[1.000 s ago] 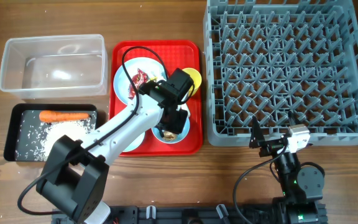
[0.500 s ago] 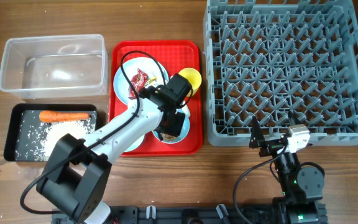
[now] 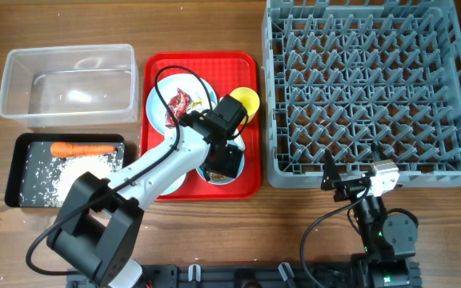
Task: Sort waste into correct bins and load items into the dishwasher rack
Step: 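Lower the left gripper into the blue bowl and grasp the brown mushroom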
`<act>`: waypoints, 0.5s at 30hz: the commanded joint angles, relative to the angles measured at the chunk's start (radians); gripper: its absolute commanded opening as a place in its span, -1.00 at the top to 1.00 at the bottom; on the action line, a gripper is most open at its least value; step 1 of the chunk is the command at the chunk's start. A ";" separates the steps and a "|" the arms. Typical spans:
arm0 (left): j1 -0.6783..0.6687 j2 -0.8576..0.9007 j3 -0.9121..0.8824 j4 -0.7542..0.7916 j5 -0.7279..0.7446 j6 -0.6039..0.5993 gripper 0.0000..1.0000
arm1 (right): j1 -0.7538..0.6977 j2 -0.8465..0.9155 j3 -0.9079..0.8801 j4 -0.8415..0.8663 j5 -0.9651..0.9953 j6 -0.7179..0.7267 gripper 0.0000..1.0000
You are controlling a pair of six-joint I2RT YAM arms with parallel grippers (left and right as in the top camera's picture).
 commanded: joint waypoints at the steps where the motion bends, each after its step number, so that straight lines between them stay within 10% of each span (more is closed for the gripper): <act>1: -0.003 0.012 -0.008 -0.001 0.032 0.042 -1.00 | -0.004 0.002 -0.001 0.004 0.003 0.014 -0.99; 5: -0.002 0.012 -0.008 0.000 0.026 0.056 -0.95 | -0.004 0.002 -0.001 0.004 0.003 0.014 -0.99; 11: -0.003 0.012 -0.008 -0.001 -0.010 0.055 -0.18 | -0.004 0.002 -0.001 0.004 0.003 0.014 -0.99; 15: -0.003 0.012 -0.008 -0.013 -0.010 0.014 -0.10 | -0.004 0.002 -0.001 0.004 0.003 0.014 -1.00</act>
